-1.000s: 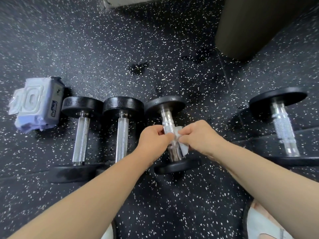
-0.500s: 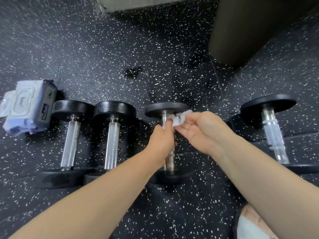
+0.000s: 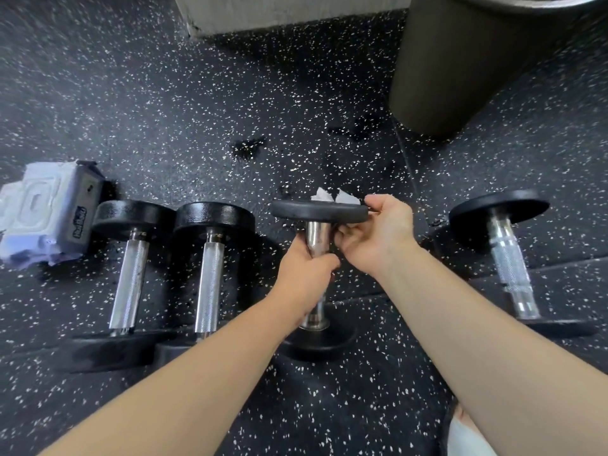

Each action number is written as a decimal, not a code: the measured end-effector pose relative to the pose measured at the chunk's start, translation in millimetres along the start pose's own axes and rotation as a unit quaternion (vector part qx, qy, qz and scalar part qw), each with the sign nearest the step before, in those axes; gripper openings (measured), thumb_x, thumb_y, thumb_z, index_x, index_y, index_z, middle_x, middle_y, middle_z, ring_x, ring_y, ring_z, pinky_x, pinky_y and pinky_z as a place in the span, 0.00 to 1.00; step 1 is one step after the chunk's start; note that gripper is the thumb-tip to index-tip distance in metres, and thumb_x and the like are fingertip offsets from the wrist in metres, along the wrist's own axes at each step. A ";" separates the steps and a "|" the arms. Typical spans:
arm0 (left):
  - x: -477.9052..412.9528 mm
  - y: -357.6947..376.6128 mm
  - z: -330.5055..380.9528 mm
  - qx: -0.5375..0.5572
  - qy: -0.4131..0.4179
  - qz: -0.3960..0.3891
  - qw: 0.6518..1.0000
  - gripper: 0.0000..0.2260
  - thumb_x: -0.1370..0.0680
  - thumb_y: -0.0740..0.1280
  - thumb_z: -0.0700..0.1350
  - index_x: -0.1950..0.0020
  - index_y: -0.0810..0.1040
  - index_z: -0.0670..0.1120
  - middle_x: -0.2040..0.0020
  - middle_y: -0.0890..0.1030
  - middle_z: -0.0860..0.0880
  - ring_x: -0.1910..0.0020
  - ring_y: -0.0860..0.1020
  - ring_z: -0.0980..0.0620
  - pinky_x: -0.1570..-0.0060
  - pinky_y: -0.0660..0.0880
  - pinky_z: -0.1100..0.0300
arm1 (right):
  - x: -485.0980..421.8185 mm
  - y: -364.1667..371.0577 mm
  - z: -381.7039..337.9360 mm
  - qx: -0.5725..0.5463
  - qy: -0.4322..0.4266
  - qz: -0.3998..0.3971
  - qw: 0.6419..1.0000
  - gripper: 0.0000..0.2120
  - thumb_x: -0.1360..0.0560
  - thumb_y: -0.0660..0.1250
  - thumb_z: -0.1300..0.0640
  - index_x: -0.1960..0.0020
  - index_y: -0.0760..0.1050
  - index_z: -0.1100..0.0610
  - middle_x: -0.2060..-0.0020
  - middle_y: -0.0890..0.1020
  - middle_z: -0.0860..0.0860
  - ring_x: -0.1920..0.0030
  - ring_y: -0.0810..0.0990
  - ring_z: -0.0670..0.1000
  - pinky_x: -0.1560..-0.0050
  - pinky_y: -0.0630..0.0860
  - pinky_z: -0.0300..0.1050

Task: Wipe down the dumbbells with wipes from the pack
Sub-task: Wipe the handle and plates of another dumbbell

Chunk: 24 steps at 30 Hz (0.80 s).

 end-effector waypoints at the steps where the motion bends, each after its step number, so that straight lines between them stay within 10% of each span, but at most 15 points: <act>1: -0.3 -1.3 -0.5 -0.009 0.006 0.003 1.000 0.11 0.27 0.66 0.36 0.51 0.71 0.51 0.59 0.77 0.46 0.63 0.74 0.50 0.60 0.74 0.53 | 2.3 -0.6 1.0 -0.016 0.000 -0.008 1.000 0.09 0.25 0.57 0.57 0.52 0.70 0.62 0.61 0.75 0.57 0.62 0.73 0.52 0.53 0.78 0.40; 8: -7.0 -11.3 0.4 -0.019 -0.003 0.004 1.000 0.13 0.26 0.70 0.39 0.44 0.72 0.44 0.56 0.79 0.44 0.61 0.77 0.49 0.52 0.77 0.48 | 38.9 7.4 -0.5 -0.124 0.016 -0.113 0.986 0.33 0.33 0.60 0.59 0.28 0.62 0.65 0.31 0.69 0.60 0.28 0.67 0.57 0.28 0.64 0.53; 15: -3.5 -11.4 2.0 0.009 -0.006 -0.010 1.000 0.11 0.26 0.67 0.34 0.52 0.71 0.49 0.60 0.76 0.45 0.65 0.74 0.51 0.58 0.74 0.54 | -0.8 9.1 11.4 -0.031 0.006 -0.044 0.999 0.14 0.22 0.56 0.53 0.52 0.72 0.65 0.63 0.75 0.55 0.61 0.75 0.52 0.49 0.74 0.45; 24: 16.0 -10.3 10.8 -0.246 0.121 0.084 0.958 0.22 0.23 0.67 0.46 0.33 0.62 0.49 0.47 0.75 0.47 0.52 0.77 0.47 0.53 0.75 0.50 | -14.0 -8.3 0.7 0.054 -0.058 -0.003 0.997 0.05 0.21 0.61 0.62 0.48 0.72 0.63 0.64 0.80 0.57 0.68 0.80 0.51 0.61 0.82 0.45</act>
Point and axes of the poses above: each hand's wrist, its own x-axis away from the middle knuckle, its own y-axis out of the palm, z = x × y, the point moved 7 cm from there along -x, towards the middle knuckle
